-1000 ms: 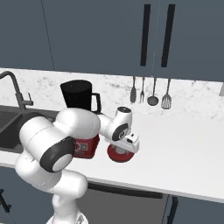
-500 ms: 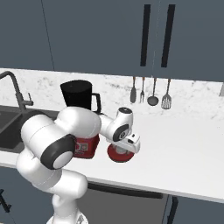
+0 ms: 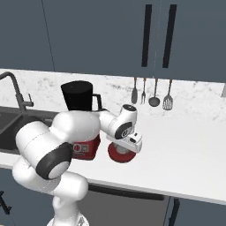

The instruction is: Close the lid blender by securely placing the lid on top.

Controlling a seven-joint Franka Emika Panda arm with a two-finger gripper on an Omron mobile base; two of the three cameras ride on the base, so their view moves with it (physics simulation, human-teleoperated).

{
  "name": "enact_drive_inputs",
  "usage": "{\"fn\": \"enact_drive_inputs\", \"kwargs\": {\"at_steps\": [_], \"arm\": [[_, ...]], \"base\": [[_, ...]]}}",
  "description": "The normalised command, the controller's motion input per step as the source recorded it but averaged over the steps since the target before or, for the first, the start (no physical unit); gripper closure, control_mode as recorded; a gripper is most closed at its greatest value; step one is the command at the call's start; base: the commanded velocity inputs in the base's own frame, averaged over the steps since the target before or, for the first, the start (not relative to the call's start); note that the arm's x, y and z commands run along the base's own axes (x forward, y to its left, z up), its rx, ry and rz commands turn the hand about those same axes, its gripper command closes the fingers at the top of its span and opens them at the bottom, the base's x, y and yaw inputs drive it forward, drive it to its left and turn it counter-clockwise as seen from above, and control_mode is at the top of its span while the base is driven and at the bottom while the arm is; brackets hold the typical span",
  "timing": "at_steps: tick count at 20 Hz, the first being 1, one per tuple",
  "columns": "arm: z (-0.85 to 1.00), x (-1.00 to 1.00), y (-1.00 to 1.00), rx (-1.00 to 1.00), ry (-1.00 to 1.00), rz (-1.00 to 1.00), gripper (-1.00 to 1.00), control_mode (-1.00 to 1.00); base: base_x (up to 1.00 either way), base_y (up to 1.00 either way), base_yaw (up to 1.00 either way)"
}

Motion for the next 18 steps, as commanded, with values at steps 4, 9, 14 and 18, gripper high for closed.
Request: {"fn": "enact_drive_inputs", "kwargs": {"at_steps": [4,9,14,18], "arm": [[1.00,-0.59,-0.04,0.04,-0.02,0.00,1.00,-1.00],[1.00,-0.50,0.01,0.00,-0.02,0.00,1.00,-1.00],[1.00,-0.30,0.48,-0.03,0.00,0.01,1.00,-1.00],[1.00,-0.23,0.74,-0.07,0.00,0.04,1.00,-1.00]], "base": [[0.00,0.00,0.00],[0.00,0.00,0.00],[0.00,0.00,0.00],[0.00,0.00,0.00]]}}
